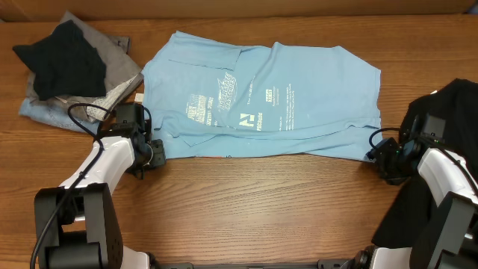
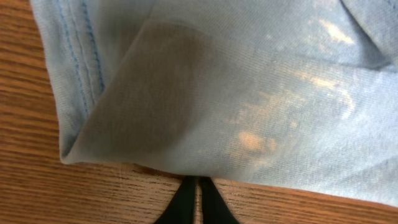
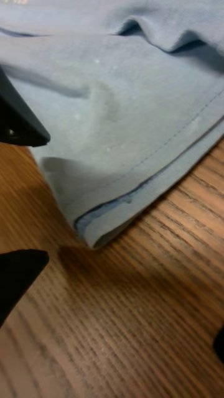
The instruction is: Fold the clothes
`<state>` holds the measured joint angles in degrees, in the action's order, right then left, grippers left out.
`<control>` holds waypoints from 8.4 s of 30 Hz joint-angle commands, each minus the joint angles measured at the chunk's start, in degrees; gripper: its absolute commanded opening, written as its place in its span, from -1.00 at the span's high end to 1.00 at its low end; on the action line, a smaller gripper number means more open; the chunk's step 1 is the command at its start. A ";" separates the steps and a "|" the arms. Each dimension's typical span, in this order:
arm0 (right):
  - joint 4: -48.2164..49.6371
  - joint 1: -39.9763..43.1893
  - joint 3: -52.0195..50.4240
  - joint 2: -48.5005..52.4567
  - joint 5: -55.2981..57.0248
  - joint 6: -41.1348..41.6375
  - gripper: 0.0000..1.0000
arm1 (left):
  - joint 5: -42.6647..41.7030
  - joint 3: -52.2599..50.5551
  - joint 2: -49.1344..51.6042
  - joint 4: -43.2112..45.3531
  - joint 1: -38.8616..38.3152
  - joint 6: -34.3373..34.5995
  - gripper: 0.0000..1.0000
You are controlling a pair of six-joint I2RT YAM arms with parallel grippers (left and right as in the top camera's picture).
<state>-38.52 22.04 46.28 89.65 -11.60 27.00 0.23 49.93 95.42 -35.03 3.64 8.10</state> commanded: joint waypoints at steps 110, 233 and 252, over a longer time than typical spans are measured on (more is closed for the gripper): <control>-29.79 0.22 14.45 -8.90 4.79 -7.34 -0.33 | -11.93 15.17 -6.62 -18.45 19.47 -4.87 0.10; -3.43 0.02 34.42 29.68 -4.22 -8.55 -0.01 | -7.56 86.27 43.19 -38.99 -5.79 0.46 0.92; -15.91 -2.97 34.47 21.05 -6.51 -17.99 0.92 | -4.26 91.32 43.17 -51.98 -3.21 0.87 0.92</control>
<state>-52.38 20.64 80.55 117.03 -22.09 9.76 -5.21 139.17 138.04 -85.69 -0.67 9.08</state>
